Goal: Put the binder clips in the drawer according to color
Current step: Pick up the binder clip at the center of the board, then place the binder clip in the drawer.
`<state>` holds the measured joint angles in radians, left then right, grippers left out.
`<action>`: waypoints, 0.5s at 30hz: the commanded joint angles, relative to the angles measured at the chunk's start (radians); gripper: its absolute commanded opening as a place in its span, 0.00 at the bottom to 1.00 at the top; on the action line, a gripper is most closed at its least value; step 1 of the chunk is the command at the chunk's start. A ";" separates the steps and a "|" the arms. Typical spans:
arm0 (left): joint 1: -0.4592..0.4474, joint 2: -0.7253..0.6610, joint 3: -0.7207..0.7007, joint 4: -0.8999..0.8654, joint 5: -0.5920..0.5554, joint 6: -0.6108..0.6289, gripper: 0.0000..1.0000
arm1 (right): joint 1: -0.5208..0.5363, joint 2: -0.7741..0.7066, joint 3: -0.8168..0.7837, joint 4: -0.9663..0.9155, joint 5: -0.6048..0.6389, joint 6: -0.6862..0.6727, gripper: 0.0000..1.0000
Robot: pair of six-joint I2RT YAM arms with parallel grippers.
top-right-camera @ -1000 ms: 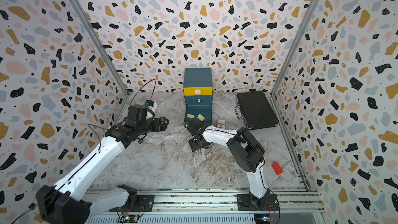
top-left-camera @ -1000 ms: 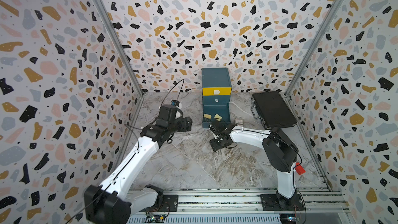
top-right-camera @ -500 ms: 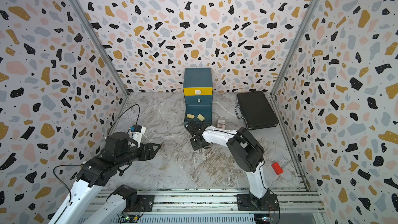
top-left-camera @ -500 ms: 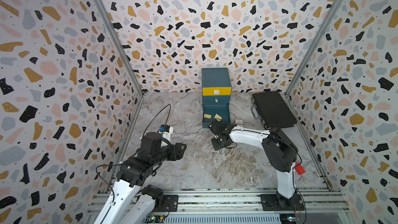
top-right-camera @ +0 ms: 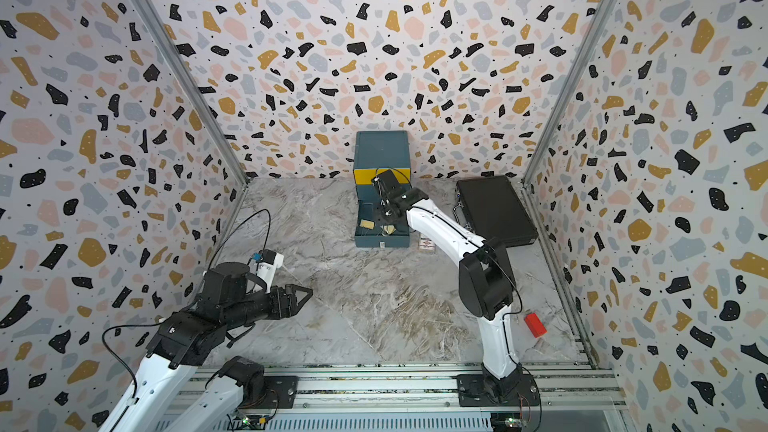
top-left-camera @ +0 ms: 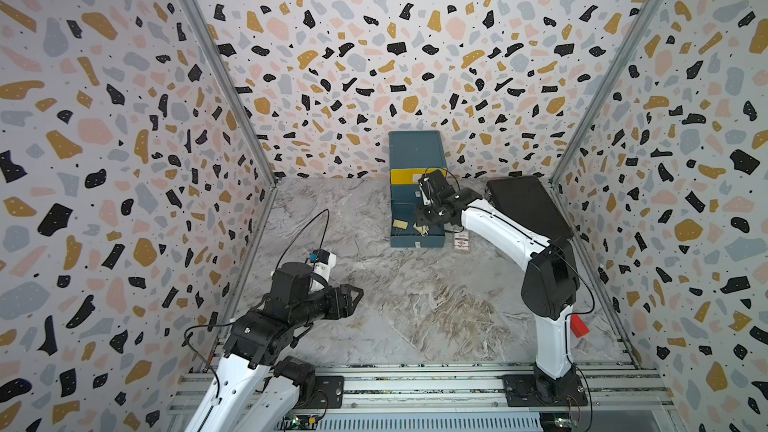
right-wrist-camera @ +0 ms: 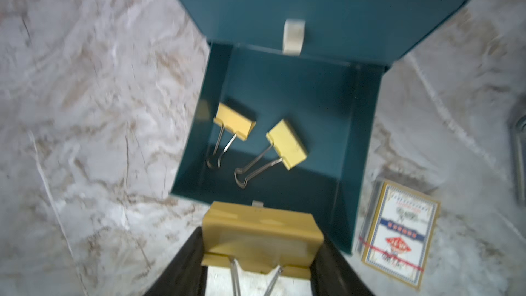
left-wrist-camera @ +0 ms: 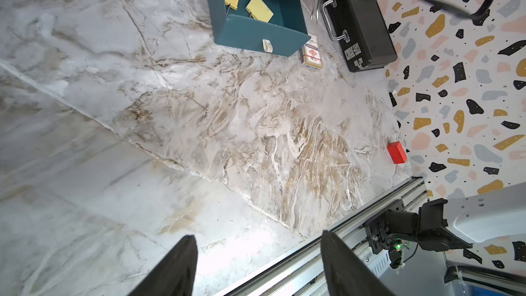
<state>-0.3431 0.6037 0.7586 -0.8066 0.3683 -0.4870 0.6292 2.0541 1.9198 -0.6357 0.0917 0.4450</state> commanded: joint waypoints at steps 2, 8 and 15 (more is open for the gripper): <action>-0.004 0.009 -0.008 0.062 0.061 0.003 0.72 | -0.041 0.114 0.135 -0.059 -0.008 0.000 0.28; -0.004 -0.023 -0.015 0.073 0.039 0.007 0.71 | -0.063 0.190 0.186 -0.030 0.003 0.025 0.28; -0.004 -0.068 -0.016 0.076 0.037 0.006 0.70 | -0.067 0.193 0.136 0.009 -0.050 0.068 0.63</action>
<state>-0.3431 0.5629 0.7517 -0.7742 0.4026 -0.4870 0.5610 2.2978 2.0583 -0.6369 0.0692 0.4866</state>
